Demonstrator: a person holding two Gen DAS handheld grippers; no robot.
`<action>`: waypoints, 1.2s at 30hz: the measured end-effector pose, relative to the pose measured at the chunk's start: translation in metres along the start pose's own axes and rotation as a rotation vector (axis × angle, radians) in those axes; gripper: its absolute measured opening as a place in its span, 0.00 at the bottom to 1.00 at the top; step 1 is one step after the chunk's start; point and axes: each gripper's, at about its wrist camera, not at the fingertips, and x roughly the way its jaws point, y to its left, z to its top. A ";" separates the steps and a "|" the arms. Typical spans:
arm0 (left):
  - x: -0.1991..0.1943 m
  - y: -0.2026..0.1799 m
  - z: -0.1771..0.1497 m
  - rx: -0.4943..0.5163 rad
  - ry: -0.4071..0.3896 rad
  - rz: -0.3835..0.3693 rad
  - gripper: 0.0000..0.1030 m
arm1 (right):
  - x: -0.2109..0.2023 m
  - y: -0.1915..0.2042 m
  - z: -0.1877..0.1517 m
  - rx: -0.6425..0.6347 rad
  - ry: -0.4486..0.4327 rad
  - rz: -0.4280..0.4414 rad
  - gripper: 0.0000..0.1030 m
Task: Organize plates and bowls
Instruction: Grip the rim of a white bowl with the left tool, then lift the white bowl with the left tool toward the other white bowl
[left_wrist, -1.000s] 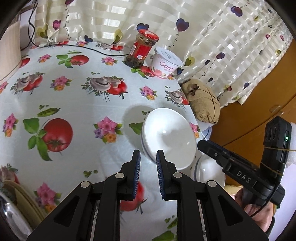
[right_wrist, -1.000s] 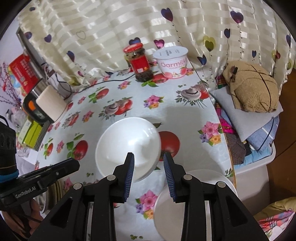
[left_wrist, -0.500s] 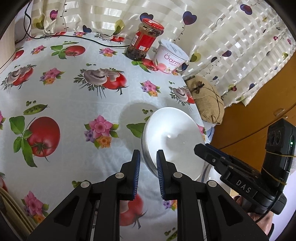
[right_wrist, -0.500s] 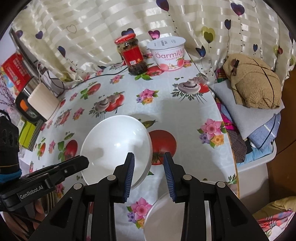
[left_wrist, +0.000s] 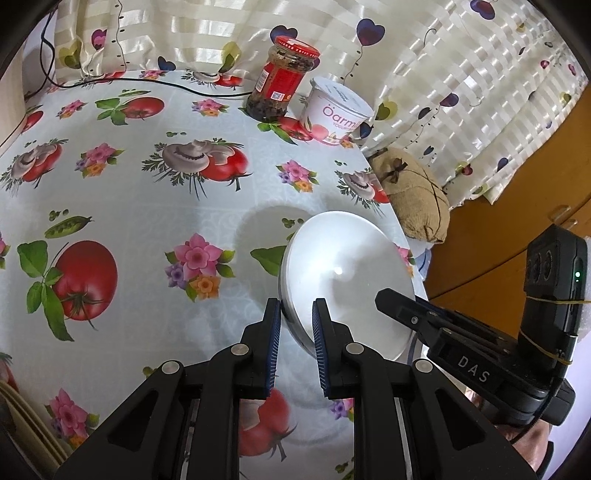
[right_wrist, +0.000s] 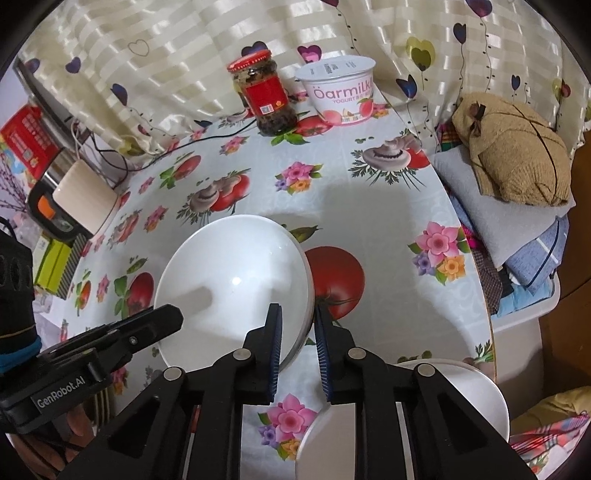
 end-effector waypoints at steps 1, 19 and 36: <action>-0.001 0.000 0.000 0.000 0.000 0.002 0.18 | 0.000 0.000 0.000 0.000 0.001 0.000 0.17; -0.040 0.001 -0.011 0.007 -0.052 0.035 0.18 | -0.024 0.028 -0.005 -0.040 -0.033 0.012 0.17; -0.075 0.019 -0.038 -0.011 -0.073 0.058 0.18 | -0.039 0.063 -0.030 -0.083 -0.026 0.043 0.17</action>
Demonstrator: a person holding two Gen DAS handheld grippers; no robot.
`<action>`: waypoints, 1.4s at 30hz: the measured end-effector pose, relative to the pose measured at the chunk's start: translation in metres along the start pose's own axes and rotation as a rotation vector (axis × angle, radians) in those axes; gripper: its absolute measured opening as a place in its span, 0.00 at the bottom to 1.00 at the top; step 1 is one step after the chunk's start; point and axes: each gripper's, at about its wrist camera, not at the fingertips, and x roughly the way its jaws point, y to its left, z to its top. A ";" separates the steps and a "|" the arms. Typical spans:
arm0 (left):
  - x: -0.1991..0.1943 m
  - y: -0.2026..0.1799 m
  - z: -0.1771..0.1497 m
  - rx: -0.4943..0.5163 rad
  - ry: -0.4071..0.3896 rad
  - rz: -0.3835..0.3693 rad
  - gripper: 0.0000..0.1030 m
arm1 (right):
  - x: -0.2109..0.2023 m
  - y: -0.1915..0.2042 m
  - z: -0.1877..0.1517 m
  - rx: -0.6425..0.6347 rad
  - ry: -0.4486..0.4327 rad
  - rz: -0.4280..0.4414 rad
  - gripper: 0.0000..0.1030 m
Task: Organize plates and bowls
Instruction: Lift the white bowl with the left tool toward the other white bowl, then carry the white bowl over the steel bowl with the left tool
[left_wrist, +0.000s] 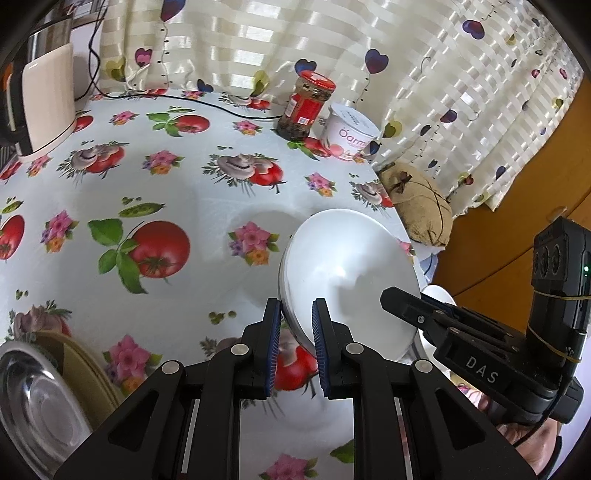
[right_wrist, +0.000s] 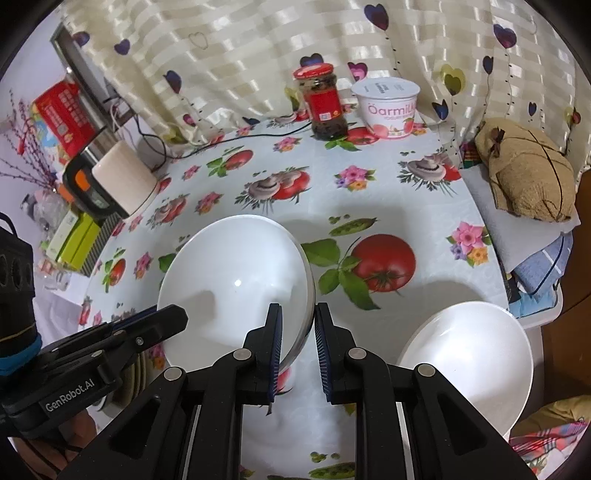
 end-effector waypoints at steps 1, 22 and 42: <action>-0.001 0.001 -0.001 -0.002 0.000 0.003 0.18 | 0.000 0.001 -0.001 -0.002 0.001 0.002 0.17; -0.023 0.015 -0.016 -0.028 -0.012 0.022 0.18 | -0.006 0.031 -0.015 -0.039 0.010 0.029 0.17; -0.002 0.016 -0.031 -0.019 0.060 0.038 0.18 | 0.012 0.021 -0.030 -0.013 0.081 0.020 0.17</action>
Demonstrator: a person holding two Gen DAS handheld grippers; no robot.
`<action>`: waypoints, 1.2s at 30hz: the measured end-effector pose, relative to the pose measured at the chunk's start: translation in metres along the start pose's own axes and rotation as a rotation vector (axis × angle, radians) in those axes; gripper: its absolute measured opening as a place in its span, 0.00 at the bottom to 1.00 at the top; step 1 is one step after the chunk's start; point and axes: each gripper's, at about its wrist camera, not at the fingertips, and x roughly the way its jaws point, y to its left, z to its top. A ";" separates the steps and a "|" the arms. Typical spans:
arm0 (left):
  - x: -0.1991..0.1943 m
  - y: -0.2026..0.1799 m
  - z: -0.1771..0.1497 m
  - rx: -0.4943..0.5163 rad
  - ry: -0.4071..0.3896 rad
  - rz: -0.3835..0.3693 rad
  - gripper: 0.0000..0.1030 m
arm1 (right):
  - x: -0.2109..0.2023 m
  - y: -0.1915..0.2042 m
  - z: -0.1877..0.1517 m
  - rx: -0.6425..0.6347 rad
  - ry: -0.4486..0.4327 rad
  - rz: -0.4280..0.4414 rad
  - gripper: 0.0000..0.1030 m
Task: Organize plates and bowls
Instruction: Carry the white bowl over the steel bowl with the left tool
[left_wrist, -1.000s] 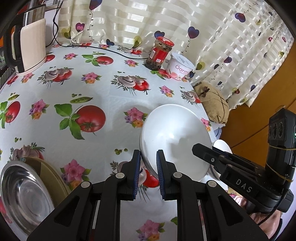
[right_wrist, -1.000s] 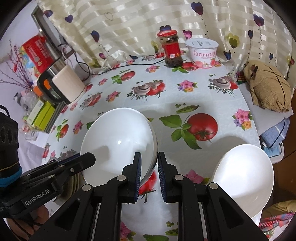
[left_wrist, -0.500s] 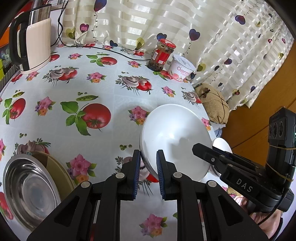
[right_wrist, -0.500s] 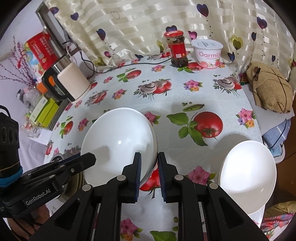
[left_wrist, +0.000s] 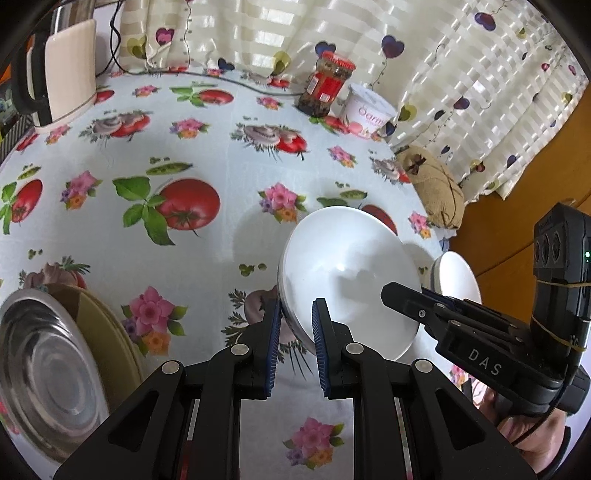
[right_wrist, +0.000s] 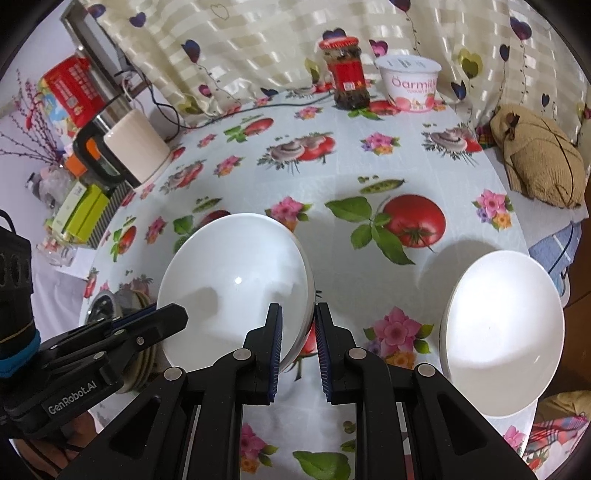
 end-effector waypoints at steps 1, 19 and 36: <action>0.003 0.000 0.000 0.005 0.005 0.001 0.18 | 0.003 -0.002 0.000 0.006 0.008 0.000 0.17; -0.010 0.002 -0.001 0.011 -0.021 -0.003 0.18 | 0.007 -0.002 0.001 0.000 0.011 0.003 0.19; -0.085 0.036 -0.018 -0.050 -0.151 0.050 0.18 | -0.026 0.066 0.001 -0.116 -0.055 0.086 0.18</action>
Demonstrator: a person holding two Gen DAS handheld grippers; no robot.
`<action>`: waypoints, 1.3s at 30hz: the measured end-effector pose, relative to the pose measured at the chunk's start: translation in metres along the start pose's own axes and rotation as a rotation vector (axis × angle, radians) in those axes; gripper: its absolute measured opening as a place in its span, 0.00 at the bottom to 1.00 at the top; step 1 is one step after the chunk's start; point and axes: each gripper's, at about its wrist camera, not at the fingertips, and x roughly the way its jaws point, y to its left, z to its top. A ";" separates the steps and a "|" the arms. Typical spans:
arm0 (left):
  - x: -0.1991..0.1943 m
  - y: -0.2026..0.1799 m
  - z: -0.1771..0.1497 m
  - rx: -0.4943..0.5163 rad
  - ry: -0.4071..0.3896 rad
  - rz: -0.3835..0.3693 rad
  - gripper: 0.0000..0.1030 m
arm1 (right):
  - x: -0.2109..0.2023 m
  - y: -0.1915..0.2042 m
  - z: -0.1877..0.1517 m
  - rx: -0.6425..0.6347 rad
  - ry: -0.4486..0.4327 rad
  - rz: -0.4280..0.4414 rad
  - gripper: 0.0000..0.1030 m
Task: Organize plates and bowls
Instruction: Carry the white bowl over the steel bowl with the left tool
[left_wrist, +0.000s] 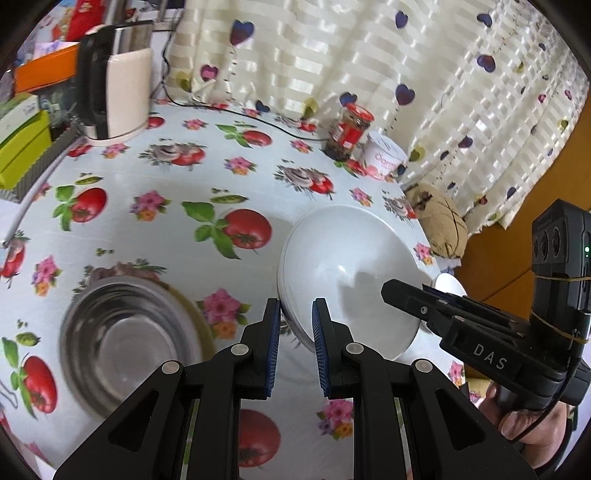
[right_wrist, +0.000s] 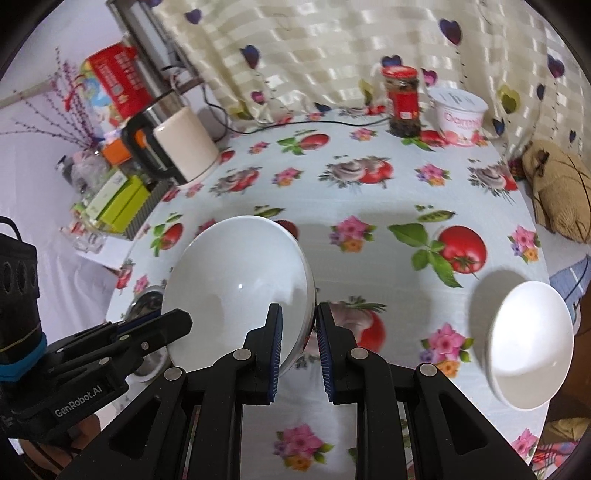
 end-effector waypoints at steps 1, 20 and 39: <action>-0.004 0.002 -0.001 -0.004 -0.007 0.004 0.18 | 0.000 0.004 0.000 -0.005 -0.001 0.004 0.18; -0.072 0.075 -0.031 -0.143 -0.096 0.130 0.18 | 0.018 0.106 -0.010 -0.174 0.056 0.105 0.18; -0.058 0.121 -0.053 -0.251 -0.012 0.187 0.18 | 0.077 0.148 -0.031 -0.247 0.228 0.129 0.25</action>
